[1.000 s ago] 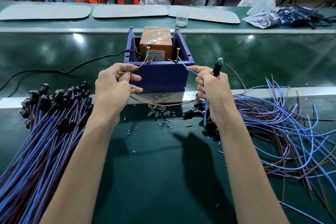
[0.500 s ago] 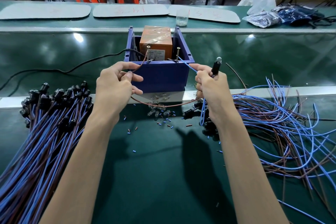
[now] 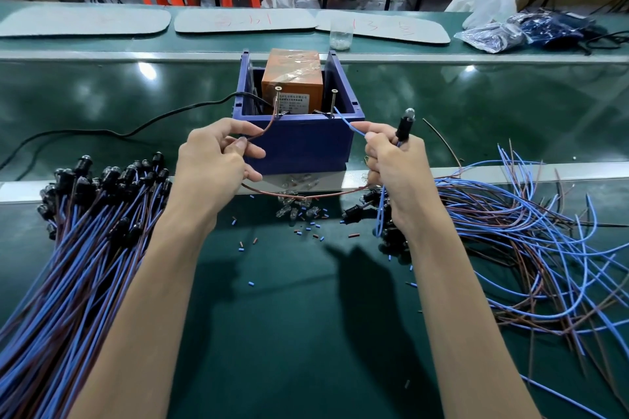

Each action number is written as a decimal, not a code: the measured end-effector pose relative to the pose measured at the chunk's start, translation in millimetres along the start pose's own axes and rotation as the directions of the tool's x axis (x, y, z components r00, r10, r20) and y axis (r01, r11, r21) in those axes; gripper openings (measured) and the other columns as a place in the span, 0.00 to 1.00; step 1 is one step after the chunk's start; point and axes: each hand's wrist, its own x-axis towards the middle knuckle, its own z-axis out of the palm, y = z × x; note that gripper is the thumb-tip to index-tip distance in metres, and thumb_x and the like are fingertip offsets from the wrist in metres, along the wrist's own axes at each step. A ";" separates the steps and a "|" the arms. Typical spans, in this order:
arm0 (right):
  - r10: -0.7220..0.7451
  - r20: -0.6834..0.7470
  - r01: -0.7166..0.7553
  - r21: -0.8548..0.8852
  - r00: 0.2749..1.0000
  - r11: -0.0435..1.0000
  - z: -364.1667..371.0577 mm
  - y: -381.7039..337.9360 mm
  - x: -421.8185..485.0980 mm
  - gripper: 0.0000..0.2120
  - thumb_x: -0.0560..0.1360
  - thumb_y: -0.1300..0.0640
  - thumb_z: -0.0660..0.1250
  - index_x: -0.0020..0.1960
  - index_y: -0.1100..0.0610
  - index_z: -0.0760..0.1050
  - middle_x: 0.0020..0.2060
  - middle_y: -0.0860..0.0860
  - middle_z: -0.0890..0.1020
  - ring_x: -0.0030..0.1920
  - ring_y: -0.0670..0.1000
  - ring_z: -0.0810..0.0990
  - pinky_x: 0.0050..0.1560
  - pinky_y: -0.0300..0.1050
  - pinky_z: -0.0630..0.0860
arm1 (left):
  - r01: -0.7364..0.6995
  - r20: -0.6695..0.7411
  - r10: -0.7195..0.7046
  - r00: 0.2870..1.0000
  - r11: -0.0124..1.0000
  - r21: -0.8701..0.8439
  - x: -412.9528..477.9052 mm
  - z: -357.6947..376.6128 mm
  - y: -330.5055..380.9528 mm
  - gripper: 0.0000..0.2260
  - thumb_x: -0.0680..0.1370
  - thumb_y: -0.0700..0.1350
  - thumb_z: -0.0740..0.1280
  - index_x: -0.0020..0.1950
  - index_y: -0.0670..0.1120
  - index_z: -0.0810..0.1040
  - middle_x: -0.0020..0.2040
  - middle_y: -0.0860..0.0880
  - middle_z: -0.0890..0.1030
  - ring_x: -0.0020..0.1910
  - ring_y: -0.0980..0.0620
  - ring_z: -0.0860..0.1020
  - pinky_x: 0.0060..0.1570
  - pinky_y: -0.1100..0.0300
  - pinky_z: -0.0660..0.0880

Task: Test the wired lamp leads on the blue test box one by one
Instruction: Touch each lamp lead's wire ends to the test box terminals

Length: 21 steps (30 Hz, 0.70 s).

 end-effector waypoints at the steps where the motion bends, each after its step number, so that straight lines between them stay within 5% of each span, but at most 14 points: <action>1: 0.000 0.000 0.000 0.001 1.000 1.000 -0.3 -0.3 -0.2 0.18 0.79 0.66 0.56 0.42 0.52 0.81 0.26 0.45 0.60 0.24 0.43 0.56 0.24 0.35 0.56 | 0.001 -0.003 -0.001 1.000 1.000 0.006 -0.2 0.0 0.2 0.18 0.81 0.34 0.57 0.44 0.54 0.78 0.35 0.54 0.80 0.22 0.60 0.76 0.30 0.71 0.71; 10: 0.005 -0.020 -0.005 -0.005 1.000 1.000 -0.2 -1.7 -3.1 0.14 0.78 0.65 0.59 0.43 0.52 0.81 0.26 0.44 0.60 0.25 0.43 0.57 0.25 0.35 0.58 | 0.002 -0.032 0.000 0.999 0.998 0.056 -1.0 0.1 1.9 0.15 0.81 0.36 0.59 0.45 0.54 0.78 0.35 0.55 0.81 0.22 0.60 0.75 0.36 0.60 0.72; 21: 0.011 -0.029 -0.011 0.005 1.000 1.000 -0.3 -2.7 -2.3 0.16 0.78 0.65 0.58 0.41 0.53 0.81 0.23 0.42 0.61 0.24 0.43 0.56 0.24 0.36 0.56 | -0.008 -0.137 0.003 0.991 0.999 -0.034 0.0 0.0 2.9 0.11 0.81 0.37 0.59 0.48 0.49 0.79 0.36 0.53 0.81 0.22 0.59 0.77 0.35 0.64 0.76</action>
